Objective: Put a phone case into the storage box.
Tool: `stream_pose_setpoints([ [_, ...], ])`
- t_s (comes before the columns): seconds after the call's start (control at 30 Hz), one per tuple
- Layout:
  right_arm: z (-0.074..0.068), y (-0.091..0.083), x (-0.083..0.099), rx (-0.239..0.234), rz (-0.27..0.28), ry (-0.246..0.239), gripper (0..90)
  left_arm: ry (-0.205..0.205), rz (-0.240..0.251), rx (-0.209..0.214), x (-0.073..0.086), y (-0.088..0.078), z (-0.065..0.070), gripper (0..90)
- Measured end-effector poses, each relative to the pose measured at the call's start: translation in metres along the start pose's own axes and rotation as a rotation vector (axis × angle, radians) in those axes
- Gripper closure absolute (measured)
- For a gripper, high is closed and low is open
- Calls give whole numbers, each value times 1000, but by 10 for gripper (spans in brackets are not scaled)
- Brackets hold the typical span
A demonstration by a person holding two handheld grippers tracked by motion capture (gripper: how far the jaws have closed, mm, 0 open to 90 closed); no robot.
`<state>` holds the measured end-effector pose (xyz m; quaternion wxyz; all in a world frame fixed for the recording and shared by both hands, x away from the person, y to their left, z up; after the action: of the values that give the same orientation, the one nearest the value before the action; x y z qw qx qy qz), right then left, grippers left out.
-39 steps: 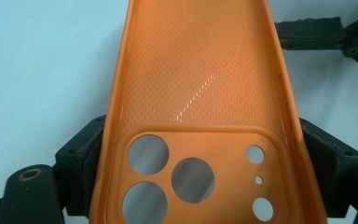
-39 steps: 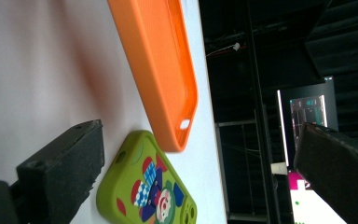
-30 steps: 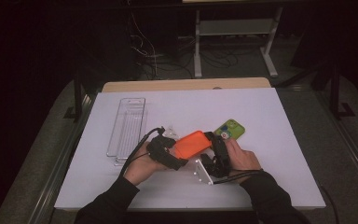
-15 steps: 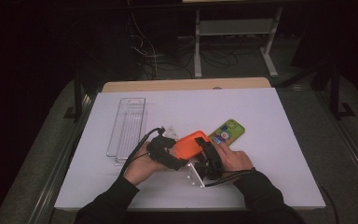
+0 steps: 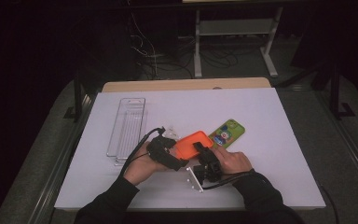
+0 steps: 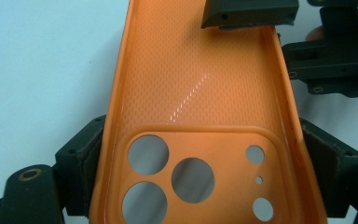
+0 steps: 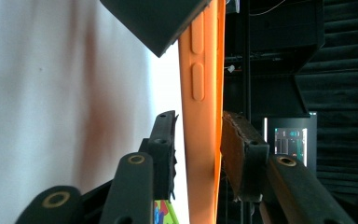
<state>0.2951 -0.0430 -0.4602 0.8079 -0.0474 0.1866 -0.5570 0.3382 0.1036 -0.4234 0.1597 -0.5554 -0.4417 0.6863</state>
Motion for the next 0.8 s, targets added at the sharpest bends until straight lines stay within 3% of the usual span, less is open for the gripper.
stream_pose_setpoints([
  [0.23,-2,0,0,14,-4,-20,757,-1,-1,1,0,0,-1,157],
  [0.53,-5,0,-1,2,-10,-48,775,-3,-14,15,2,1,-2,151],
  [0.57,-5,0,-2,2,-11,-46,775,-5,-8,13,2,1,-1,150],
  [0.6,-5,0,-2,1,-10,-45,775,-36,33,16,2,3,0,147],
  [0.63,-5,0,-1,2,-11,-36,775,-39,32,22,2,3,0,143],
  [0.73,-3,-1,-1,-1,-15,-34,775,-38,33,40,2,3,1,99],
  [0.77,-3,-1,-1,0,-17,-31,776,-4,12,42,3,1,-1,86],
  [0.8,-3,-1,-1,0,-17,-31,776,-4,12,42,3,1,-1,73],
])
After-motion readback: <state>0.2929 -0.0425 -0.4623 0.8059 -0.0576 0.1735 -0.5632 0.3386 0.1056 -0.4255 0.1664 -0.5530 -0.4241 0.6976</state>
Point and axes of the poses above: each handheld gripper's, and its own axes: y roughly forward along the jaws, x roughly out of its underside, z roughly to its right, the point moved 3 cm from there along y, roughly forward along the jaws, and after that the axes turned 6 degrees about y, right-handed, at the moved point
